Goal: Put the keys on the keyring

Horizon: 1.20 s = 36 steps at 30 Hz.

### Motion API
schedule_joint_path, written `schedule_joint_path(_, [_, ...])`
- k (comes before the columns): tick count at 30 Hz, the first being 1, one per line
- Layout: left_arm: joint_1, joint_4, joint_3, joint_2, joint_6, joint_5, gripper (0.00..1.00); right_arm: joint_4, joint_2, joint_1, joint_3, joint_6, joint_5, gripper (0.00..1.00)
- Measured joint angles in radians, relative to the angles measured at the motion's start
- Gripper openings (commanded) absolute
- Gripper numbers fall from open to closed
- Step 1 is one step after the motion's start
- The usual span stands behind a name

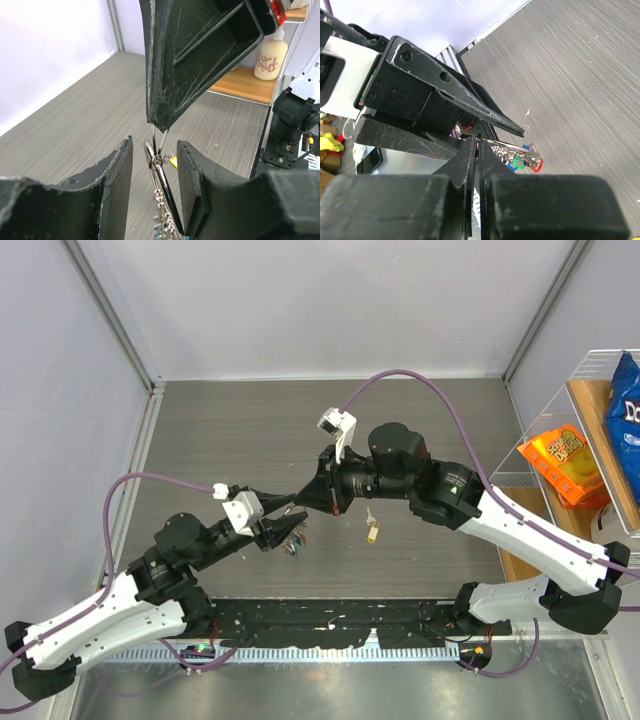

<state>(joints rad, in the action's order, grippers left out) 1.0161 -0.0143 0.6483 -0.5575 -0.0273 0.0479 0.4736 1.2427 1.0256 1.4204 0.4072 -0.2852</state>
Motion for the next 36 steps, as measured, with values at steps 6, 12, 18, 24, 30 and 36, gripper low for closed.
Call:
schedule_joint_path(6, [0.000,-0.005,-0.013,-0.002,-0.016,-0.014,0.45,0.056,0.011,0.000,0.044,0.012,0.045,0.06])
schedule_joint_path(12, [0.000,-0.009,-0.021,0.017,-0.031,-0.033,0.47,0.117,0.042,0.000,0.104,0.011,0.079,0.06])
schedule_joint_path(18, [0.000,-0.020,-0.020,0.039,-0.034,-0.057,0.48,0.157,0.060,0.000,0.115,0.011,0.093,0.06])
schedule_joint_path(24, [0.000,-0.019,-0.016,0.034,-0.034,-0.067,0.48,0.173,0.065,0.002,0.115,0.010,0.102,0.06])
schedule_joint_path(30, [0.000,-0.019,-0.011,0.018,-0.034,-0.066,0.46,0.190,0.065,0.010,0.115,0.010,0.115,0.06])
schedule_joint_path(36, [0.000,-0.018,0.001,0.001,-0.034,-0.066,0.41,0.199,0.068,0.010,0.122,0.010,0.122,0.06])
